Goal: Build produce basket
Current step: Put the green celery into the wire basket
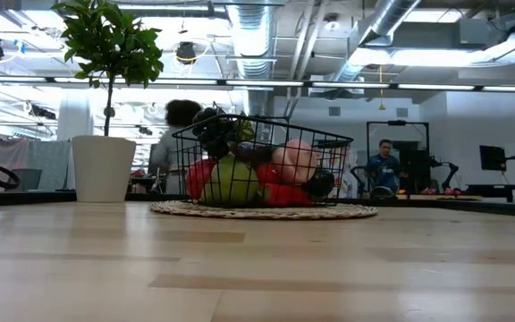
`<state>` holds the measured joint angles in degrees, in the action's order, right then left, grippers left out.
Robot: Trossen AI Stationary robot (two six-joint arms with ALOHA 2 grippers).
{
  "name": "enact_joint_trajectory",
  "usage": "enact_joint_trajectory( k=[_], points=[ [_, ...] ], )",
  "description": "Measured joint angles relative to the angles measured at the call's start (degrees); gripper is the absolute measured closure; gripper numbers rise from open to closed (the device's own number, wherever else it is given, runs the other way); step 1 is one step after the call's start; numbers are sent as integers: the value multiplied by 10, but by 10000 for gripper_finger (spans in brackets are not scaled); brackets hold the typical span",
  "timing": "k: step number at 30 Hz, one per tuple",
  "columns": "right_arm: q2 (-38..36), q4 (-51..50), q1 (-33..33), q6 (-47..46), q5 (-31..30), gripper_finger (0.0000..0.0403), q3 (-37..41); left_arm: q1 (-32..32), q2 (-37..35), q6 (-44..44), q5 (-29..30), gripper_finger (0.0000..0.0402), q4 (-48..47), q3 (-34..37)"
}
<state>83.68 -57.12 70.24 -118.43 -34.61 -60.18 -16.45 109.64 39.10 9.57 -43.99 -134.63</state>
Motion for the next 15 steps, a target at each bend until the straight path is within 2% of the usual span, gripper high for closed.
enact_joint_trajectory(
  k=[9,13,15],
  points=[
    [0,-19,-11,14,-3,97,0,-65,-96,-136,-158,349,314,-1],
    [0,-22,-17,21,-3,97,0,-107,-106,-193,-275,344,432,-1],
    [0,-24,-20,30,-3,97,0,-130,-105,-224,-331,337,456,-1]
  ],
)
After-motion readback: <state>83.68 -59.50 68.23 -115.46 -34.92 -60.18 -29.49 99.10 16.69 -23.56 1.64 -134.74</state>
